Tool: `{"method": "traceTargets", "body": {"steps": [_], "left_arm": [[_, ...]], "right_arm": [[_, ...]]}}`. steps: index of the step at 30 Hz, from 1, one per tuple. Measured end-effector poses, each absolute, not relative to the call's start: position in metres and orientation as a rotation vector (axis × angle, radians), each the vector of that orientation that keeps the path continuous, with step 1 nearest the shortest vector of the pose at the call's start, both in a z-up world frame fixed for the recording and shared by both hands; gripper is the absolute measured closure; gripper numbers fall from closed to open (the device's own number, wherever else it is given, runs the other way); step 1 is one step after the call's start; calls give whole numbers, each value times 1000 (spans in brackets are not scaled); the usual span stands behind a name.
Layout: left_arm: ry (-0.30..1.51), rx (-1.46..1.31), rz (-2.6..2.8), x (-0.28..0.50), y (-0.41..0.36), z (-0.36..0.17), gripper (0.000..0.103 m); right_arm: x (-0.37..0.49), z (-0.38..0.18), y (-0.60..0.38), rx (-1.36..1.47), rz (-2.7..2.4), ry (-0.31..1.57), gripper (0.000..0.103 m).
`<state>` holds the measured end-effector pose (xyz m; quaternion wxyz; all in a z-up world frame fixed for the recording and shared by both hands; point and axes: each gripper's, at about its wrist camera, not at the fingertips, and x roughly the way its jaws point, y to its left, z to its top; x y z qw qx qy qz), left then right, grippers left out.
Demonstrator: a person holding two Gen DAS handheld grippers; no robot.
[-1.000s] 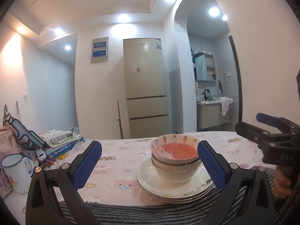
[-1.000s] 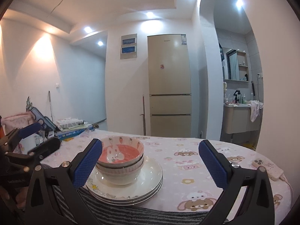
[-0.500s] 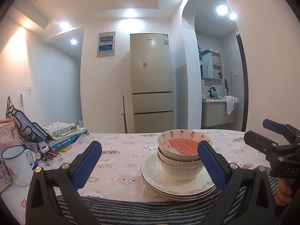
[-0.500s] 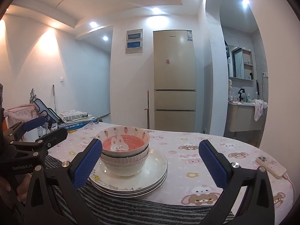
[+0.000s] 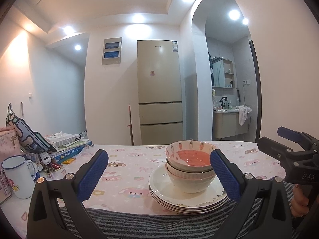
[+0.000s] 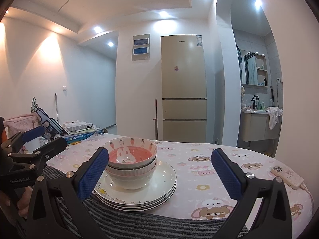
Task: Organize plates and bowls
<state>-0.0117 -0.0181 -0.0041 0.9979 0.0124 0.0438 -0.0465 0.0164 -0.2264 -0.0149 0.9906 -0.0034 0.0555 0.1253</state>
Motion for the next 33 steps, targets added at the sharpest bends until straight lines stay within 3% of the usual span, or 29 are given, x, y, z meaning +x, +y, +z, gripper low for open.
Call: {"method": "traceTargets", "body": {"steps": [33], "left_arm": [[85,-14,-97,-13,-10,-5,0]], "right_arm": [[16,-18,-238,27,217,110,0]]}}
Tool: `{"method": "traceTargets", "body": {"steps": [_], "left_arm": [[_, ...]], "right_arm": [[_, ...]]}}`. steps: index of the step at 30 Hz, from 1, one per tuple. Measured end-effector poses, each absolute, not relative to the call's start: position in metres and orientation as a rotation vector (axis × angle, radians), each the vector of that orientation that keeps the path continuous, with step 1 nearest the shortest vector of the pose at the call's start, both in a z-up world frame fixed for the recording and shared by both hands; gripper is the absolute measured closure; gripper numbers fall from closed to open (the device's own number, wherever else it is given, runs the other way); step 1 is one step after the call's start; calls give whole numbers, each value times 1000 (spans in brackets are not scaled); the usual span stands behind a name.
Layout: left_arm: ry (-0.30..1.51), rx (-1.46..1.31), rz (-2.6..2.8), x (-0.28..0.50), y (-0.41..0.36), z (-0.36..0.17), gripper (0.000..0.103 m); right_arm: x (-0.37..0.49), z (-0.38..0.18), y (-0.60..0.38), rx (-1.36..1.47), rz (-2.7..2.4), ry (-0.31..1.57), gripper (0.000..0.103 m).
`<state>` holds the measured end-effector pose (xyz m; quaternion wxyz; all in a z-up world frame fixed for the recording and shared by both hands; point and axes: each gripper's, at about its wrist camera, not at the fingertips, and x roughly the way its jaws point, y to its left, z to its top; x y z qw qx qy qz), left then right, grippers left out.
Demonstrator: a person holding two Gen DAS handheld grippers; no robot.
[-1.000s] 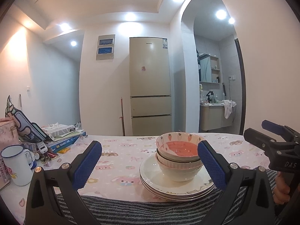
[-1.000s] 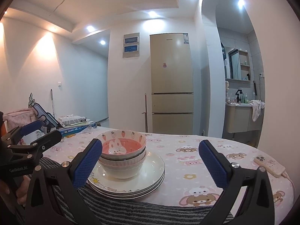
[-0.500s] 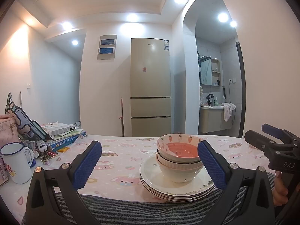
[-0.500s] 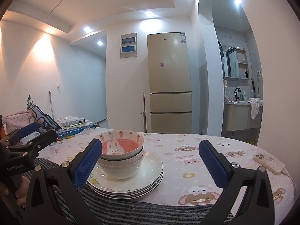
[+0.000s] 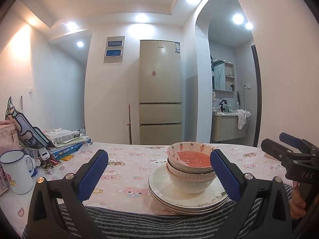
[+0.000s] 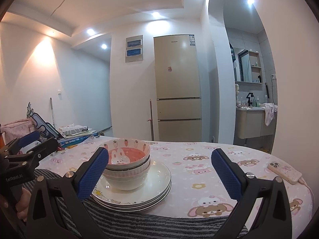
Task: Organize plates and bowls
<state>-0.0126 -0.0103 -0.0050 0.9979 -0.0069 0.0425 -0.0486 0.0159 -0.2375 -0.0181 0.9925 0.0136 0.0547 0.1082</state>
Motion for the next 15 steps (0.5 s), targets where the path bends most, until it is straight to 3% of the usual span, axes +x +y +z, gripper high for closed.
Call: {"method": "traceTargets", "body": {"steps": [15], "left_arm": [[81,-19,-100,-13,-10,-6,0]], "right_arm": [[16,-18,-237,29,217,111,0]]}}
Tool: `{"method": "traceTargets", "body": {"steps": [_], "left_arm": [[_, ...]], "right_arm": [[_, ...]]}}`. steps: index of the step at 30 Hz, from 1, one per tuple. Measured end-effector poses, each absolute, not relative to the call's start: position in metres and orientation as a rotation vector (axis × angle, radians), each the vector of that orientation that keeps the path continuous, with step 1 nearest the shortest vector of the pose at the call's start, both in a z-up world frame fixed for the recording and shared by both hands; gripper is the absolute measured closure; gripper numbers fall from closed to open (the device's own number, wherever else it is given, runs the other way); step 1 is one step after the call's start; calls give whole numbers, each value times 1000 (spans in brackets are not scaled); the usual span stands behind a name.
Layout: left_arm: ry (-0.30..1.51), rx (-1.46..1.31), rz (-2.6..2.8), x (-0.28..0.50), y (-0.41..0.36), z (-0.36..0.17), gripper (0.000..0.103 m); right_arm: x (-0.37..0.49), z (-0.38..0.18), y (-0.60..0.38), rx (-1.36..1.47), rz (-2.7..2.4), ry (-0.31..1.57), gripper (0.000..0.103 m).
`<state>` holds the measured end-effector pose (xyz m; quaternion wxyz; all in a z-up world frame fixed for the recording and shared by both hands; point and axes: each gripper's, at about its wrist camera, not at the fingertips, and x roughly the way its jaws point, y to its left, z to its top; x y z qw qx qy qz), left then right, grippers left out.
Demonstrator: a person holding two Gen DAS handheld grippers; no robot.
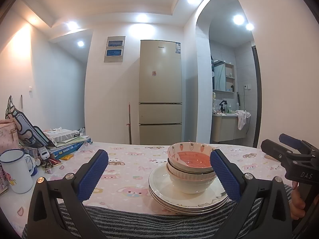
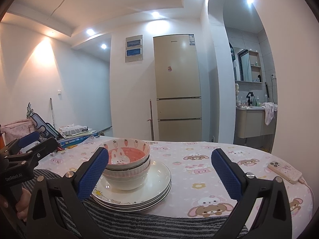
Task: Organize plates and bowls
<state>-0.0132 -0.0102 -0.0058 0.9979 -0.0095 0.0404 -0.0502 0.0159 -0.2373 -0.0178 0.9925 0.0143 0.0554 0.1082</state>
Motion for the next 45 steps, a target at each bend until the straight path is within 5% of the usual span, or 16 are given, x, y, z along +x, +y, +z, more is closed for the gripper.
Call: {"method": "traceTargets", "body": {"steps": [45], "left_arm": [[90,-22,-97,-13,-9,-8,0]], "right_arm": [[19,-21,-241,29,216,129,0]]}}
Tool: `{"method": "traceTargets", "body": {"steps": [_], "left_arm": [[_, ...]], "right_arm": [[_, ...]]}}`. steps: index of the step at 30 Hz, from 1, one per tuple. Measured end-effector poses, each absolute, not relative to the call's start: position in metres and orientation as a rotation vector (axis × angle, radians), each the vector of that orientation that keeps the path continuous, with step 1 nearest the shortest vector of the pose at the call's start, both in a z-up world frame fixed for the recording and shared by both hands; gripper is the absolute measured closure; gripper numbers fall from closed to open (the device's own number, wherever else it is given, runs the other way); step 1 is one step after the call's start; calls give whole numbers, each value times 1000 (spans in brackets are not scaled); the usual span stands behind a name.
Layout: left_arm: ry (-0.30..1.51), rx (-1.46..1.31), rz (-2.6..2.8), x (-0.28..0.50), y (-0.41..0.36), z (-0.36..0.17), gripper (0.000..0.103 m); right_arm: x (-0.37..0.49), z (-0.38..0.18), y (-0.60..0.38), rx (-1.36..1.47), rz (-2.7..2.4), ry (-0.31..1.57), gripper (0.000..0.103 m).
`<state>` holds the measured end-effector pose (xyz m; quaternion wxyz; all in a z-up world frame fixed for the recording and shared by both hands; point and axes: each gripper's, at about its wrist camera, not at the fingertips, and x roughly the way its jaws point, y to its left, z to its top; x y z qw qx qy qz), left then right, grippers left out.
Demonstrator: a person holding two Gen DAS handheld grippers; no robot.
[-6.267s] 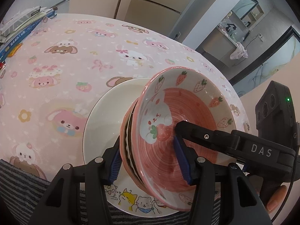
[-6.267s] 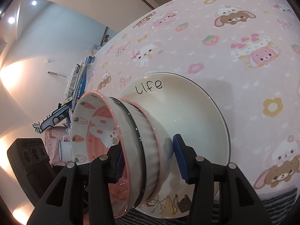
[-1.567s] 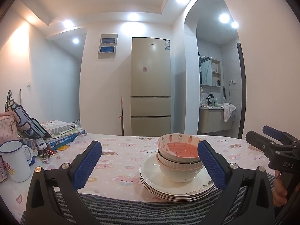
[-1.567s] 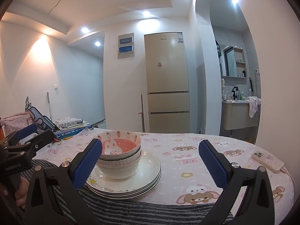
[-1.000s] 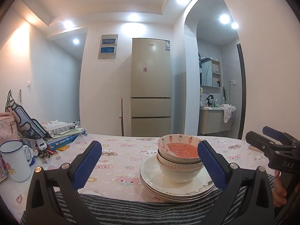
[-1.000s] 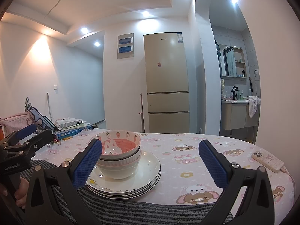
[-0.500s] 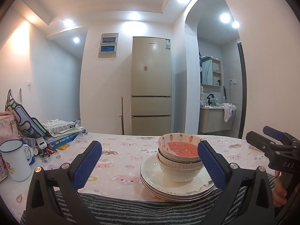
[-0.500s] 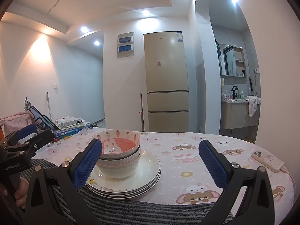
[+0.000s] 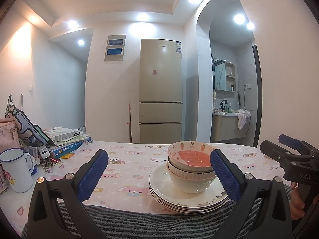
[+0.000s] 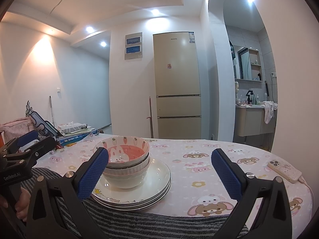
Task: Organize plates and bowls
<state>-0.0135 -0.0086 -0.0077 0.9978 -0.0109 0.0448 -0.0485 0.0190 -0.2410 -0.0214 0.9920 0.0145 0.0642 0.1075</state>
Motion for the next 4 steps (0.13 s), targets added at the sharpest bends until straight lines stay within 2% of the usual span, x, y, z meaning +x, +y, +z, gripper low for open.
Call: {"method": "traceTargets", "body": {"steps": [4], "left_arm": [[91,-21,-97,-13,-9,-8,0]], "right_arm": [[19,-21,-241,29,215,128,0]]}}
